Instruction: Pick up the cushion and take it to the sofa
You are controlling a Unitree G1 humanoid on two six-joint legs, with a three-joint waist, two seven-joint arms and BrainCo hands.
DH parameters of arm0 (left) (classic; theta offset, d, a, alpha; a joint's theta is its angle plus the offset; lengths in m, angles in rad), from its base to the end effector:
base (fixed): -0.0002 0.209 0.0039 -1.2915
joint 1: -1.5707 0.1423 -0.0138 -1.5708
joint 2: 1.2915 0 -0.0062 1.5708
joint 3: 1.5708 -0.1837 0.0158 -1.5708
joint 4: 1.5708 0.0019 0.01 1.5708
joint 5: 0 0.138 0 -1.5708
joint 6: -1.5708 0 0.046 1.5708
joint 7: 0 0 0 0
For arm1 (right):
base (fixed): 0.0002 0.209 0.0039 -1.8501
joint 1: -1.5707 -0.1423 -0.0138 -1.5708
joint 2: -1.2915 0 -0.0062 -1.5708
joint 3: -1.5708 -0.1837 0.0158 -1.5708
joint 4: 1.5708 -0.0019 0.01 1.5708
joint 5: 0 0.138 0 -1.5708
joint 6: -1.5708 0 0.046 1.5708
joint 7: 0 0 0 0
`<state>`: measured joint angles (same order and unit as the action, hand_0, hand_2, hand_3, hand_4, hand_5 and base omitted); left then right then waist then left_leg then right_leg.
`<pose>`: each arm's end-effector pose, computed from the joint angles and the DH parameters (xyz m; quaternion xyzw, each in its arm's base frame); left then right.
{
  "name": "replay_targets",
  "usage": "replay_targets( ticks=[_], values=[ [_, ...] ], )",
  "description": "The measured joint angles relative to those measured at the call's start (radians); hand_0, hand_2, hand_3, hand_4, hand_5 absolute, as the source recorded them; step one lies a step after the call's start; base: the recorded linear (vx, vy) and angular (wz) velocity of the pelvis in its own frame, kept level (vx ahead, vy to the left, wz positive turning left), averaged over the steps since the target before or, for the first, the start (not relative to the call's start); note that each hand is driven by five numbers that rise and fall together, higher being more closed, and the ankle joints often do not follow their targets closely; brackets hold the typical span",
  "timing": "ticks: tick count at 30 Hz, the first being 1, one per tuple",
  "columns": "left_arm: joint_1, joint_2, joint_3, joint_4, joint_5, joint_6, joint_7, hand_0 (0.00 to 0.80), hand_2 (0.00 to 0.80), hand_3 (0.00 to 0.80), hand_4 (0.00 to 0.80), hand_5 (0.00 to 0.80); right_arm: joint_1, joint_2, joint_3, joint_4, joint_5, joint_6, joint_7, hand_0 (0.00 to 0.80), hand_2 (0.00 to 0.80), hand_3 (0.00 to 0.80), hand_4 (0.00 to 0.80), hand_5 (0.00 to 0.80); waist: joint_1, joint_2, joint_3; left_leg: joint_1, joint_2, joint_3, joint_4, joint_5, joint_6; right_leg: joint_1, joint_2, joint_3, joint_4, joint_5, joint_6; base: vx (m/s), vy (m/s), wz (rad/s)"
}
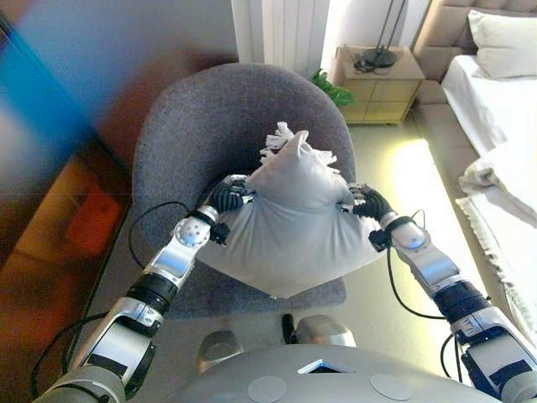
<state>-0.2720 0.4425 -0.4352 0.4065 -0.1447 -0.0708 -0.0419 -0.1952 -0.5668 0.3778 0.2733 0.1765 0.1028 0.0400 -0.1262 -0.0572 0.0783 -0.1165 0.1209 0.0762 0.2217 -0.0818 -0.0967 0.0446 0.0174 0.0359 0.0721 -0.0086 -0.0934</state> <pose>0.2402 0.1760 0.0212 0.2041 0.0886 -0.1826 0.9577 0.2286 -0.2099 0.0304 -0.2330 0.1505 0.1368 0.9510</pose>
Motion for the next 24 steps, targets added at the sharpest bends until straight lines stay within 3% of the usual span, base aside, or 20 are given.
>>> replay_targets(
  ticks=[2, 3, 6, 7, 8, 9, 10, 12, 14, 18, 20, 21, 22, 24],
  values=[
    [-0.014, 0.004, -0.016, 0.014, -0.002, 0.000, 0.003, 0.800, 0.800, 0.800, 0.800, 0.800, -0.004, -0.001, 0.000, 0.001, 0.008, 0.001, -0.002, 0.800, 0.800, 0.800, 0.800, 0.800, 0.040, 0.010, 0.013, 0.001, -0.016, -0.041, -0.221, 0.075, -0.013, 0.059, 0.003, 0.053, -0.037, -0.006, 0.008, 0.411, 0.081, -0.24],
    [-0.015, 0.004, -0.017, 0.014, -0.002, 0.000, 0.004, 0.800, 0.800, 0.800, 0.800, 0.800, -0.006, -0.003, -0.001, 0.001, 0.013, 0.001, -0.002, 0.800, 0.800, 0.800, 0.800, 0.800, 0.046, 0.023, 0.012, 0.028, -0.018, -0.061, -0.290, 0.083, -0.014, 0.074, 0.004, 0.069, -0.048, -0.013, 0.015, 0.337, 0.082, -0.08],
    [-0.031, 0.002, -0.016, 0.012, -0.003, -0.002, 0.009, 0.800, 0.800, 0.800, 0.800, 0.800, -0.026, -0.010, -0.012, 0.001, 0.013, 0.001, 0.000, 0.800, 0.800, 0.800, 0.800, 0.800, 0.064, 0.075, 0.037, 0.073, -0.019, -0.069, -0.316, 0.098, -0.011, 0.092, 0.005, 0.142, -0.047, -0.039, 0.058, 0.286, 0.103, -0.16],
    [-0.035, 0.004, -0.014, 0.011, -0.003, -0.002, 0.013, 0.800, 0.800, 0.800, 0.800, 0.800, -0.039, -0.009, -0.013, 0.002, 0.011, 0.001, 0.000, 0.800, 0.800, 0.800, 0.800, 0.800, 0.062, 0.102, 0.053, 0.096, -0.010, -0.039, -0.313, 0.058, -0.049, 0.086, 0.012, 0.141, -0.030, -0.052, 0.085, 0.281, 0.116, -0.47],
    [-0.034, 0.014, -0.012, 0.011, -0.003, -0.002, 0.016, 0.800, 0.800, 0.800, 0.800, 0.800, -0.041, 0.006, -0.013, 0.000, 0.011, 0.003, -0.001, 0.800, 0.800, 0.800, 0.800, 0.800, 0.082, 0.093, 0.062, 0.107, -0.019, -0.003, -0.312, 0.052, -0.074, 0.069, -0.003, 0.133, 0.004, -0.064, 0.100, 0.283, 0.122, -0.67],
    [-0.034, 0.034, -0.011, 0.010, -0.003, -0.001, 0.016, 0.800, 0.800, 0.800, 0.800, 0.800, -0.042, 0.021, -0.013, -0.001, 0.010, 0.003, 0.001, 0.800, 0.800, 0.800, 0.800, 0.800, 0.103, 0.081, 0.070, 0.120, -0.030, 0.032, -0.310, 0.050, -0.077, 0.057, -0.021, 0.097, 0.025, -0.067, 0.105, 0.360, 0.160, -0.72],
    [-0.037, 0.054, -0.008, 0.006, -0.003, -0.001, 0.016, 0.800, 0.800, 0.800, 0.800, 0.800, -0.044, 0.030, -0.013, -0.006, 0.010, 0.003, 0.004, 0.800, 0.800, 0.800, 0.800, 0.800, 0.105, 0.071, 0.077, 0.129, -0.040, 0.048, -0.310, 0.043, -0.073, 0.058, -0.033, 0.063, 0.027, -0.067, 0.107, 0.286, 0.133, -0.54],
    [-0.054, 0.069, 0.003, 0.001, -0.003, -0.001, 0.016, 0.800, 0.800, 0.800, 0.800, 0.800, -0.061, 0.039, -0.013, -0.012, 0.010, 0.004, 0.008, 0.800, 0.800, 0.800, 0.800, 0.800, 0.113, 0.056, 0.089, 0.139, -0.054, 0.060, -0.310, 0.036, -0.060, 0.063, -0.051, 0.042, 0.025, -0.069, 0.110, 0.283, 0.139, -0.19],
    [-0.061, 0.078, 0.021, -0.011, -0.003, -0.002, 0.016, 0.800, 0.800, 0.800, 0.800, 0.800, -0.065, 0.041, -0.014, -0.023, 0.010, 0.005, 0.008, 0.800, 0.800, 0.800, 0.800, 0.800, 0.114, 0.045, 0.098, 0.144, -0.065, 0.063, -0.307, 0.020, -0.017, 0.062, -0.060, 0.026, 0.040, -0.079, 0.127, 0.264, 0.126, -0.04],
    [-0.063, 0.090, 0.028, -0.040, -0.003, -0.005, 0.016, 0.800, 0.800, 0.800, 0.800, 0.800, -0.066, 0.041, -0.016, -0.039, 0.010, 0.004, -0.008, 0.800, 0.800, 0.800, 0.800, 0.800, 0.114, 0.041, 0.107, 0.117, -0.081, 0.048, -0.256, 0.009, -0.013, 0.042, -0.076, 0.024, 0.065, -0.132, 0.114, 0.225, 0.112, 0.09],
    [-0.066, 0.083, 0.026, -0.041, -0.002, -0.005, 0.014, 0.800, 0.800, 0.800, 0.800, 0.800, -0.066, 0.044, -0.017, -0.038, 0.010, 0.003, -0.033, 0.800, 0.800, 0.800, 0.800, 0.800, 0.116, 0.043, 0.105, 0.086, -0.092, 0.038, -0.196, -0.001, 0.005, 0.014, -0.083, 0.021, 0.083, -0.133, 0.116, 0.205, 0.116, 0.06],
    [-0.066, 0.080, 0.026, -0.041, -0.002, -0.005, 0.013, 0.800, 0.800, 0.800, 0.800, 0.800, -0.066, 0.045, -0.017, -0.036, 0.010, 0.003, -0.043, 0.800, 0.800, 0.800, 0.800, 0.800, 0.115, 0.043, 0.105, 0.082, -0.099, 0.034, -0.189, -0.001, 0.007, 0.006, -0.086, 0.021, 0.088, -0.133, 0.121, 0.203, 0.118, -0.02],
    [-0.066, 0.077, 0.025, -0.041, -0.002, -0.005, 0.011, 0.800, 0.800, 0.800, 0.800, 0.800, -0.066, 0.045, -0.017, -0.035, 0.010, 0.003, -0.053, 0.800, 0.800, 0.800, 0.800, 0.800, 0.115, 0.042, 0.104, 0.082, -0.107, 0.035, -0.189, -0.007, 0.028, 0.005, -0.093, 0.022, 0.088, -0.133, 0.128, 0.142, 0.083, -0.02],
    [-0.066, 0.077, 0.025, -0.041, -0.002, -0.005, 0.010, 0.800, 0.800, 0.800, 0.800, 0.800, -0.066, 0.051, -0.017, -0.036, 0.010, 0.003, -0.073, 0.800, 0.800, 0.800, 0.800, 0.800, 0.117, 0.039, 0.098, 0.083, -0.116, 0.046, -0.195, -0.008, 0.030, 0.002, -0.113, 0.005, 0.083, -0.135, 0.144, 0.118, 0.082, -0.09]
  ],
)
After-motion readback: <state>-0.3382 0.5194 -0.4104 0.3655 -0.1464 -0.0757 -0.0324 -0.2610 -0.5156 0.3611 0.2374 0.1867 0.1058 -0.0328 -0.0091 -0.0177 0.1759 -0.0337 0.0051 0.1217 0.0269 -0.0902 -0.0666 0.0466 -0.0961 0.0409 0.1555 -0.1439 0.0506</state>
